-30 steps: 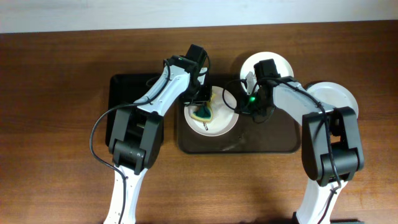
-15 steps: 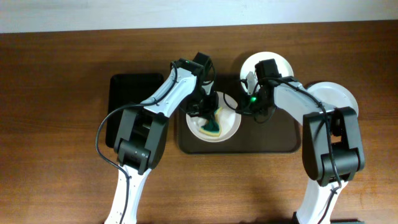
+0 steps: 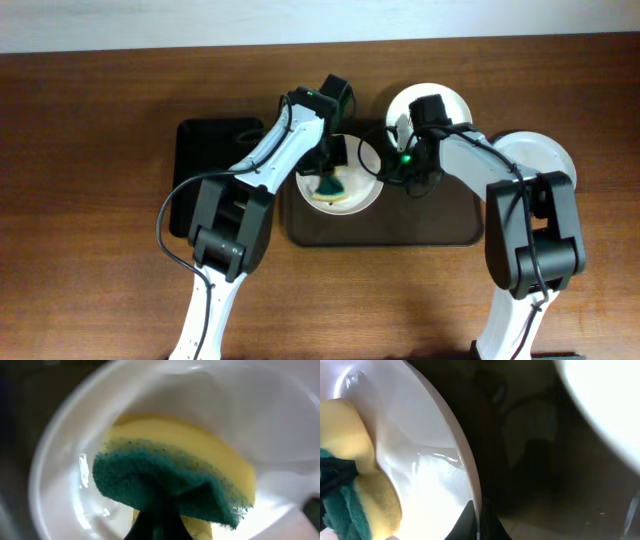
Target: Clean dirty plates on tray and stack at the side
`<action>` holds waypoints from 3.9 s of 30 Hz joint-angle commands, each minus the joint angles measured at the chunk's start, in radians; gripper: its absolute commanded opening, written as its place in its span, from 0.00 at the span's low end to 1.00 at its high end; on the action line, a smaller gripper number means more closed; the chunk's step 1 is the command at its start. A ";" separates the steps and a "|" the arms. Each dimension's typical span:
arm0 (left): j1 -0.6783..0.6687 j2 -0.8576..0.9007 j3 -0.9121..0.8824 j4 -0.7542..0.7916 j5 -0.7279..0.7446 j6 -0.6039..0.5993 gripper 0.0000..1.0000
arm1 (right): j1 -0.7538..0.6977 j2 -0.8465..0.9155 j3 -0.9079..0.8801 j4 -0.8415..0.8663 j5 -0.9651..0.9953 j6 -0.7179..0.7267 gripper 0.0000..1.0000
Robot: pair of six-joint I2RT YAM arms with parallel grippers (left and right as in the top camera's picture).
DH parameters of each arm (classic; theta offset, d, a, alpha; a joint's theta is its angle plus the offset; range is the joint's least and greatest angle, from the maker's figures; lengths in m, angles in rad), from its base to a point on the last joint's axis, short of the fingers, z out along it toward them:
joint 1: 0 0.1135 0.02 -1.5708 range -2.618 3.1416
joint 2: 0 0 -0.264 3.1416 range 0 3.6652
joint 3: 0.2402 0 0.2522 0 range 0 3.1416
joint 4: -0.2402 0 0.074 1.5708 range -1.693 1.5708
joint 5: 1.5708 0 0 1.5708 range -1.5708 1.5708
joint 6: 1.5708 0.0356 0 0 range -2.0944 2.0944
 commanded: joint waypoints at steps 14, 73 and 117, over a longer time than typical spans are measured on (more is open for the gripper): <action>0.025 0.039 0.018 0.143 -0.303 0.053 0.00 | 0.004 0.013 -0.010 -0.008 -0.024 -0.002 0.04; -0.012 0.040 -0.007 -0.077 -0.525 -0.198 0.00 | 0.003 0.014 -0.077 0.003 -0.176 0.006 0.04; 0.158 0.039 0.640 -0.366 -0.109 0.276 0.00 | 0.009 -0.300 -0.005 -0.290 0.279 0.032 0.04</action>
